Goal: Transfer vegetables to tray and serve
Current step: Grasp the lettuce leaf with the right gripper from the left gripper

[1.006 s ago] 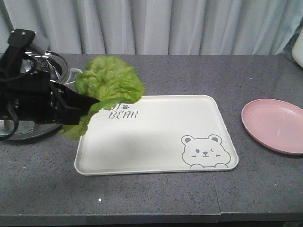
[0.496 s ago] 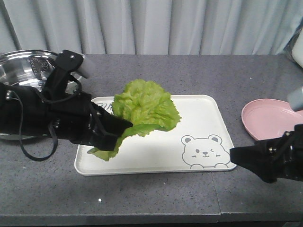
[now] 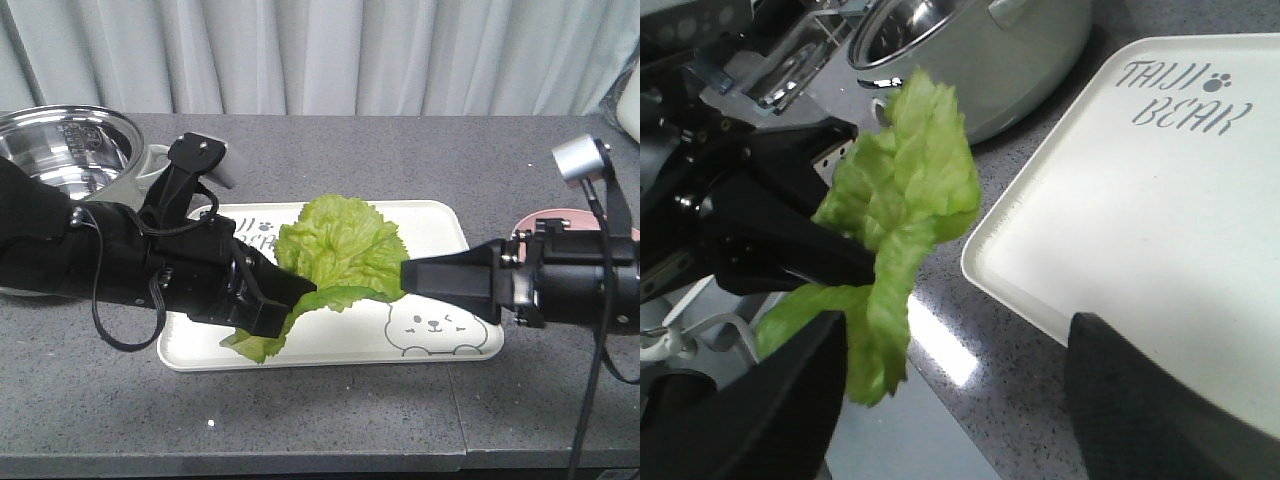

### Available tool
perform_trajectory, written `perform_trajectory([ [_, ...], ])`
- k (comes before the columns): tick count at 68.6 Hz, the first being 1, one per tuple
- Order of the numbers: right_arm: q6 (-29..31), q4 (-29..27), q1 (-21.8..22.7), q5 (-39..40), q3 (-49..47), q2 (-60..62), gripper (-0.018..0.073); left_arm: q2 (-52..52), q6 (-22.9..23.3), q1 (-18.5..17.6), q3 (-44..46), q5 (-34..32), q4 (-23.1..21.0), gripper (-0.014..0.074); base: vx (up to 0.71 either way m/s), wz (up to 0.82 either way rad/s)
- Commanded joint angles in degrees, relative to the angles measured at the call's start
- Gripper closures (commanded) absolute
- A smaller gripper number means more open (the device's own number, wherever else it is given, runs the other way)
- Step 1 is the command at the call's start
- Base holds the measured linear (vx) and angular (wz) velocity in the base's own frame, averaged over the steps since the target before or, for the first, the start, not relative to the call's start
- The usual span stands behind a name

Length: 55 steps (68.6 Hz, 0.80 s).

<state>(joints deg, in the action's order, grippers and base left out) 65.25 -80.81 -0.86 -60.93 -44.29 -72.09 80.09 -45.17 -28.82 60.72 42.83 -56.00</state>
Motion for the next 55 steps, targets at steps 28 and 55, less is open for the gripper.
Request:
perform_trajectory([
  [28, 2.63, -8.18, -9.05, -0.14, -9.05, -8.62, 0.0123, -1.63, -0.15, -0.3, 1.46, -1.48, -3.56, 0.0604, 0.0, 0.0],
  [55, 2.87, -7.47, -9.05, 0.21, -9.05, -8.62, 0.0445, -1.63, -0.15, -0.3, 1.46, -1.32, -3.56, 0.0591, 0.0, 0.0],
])
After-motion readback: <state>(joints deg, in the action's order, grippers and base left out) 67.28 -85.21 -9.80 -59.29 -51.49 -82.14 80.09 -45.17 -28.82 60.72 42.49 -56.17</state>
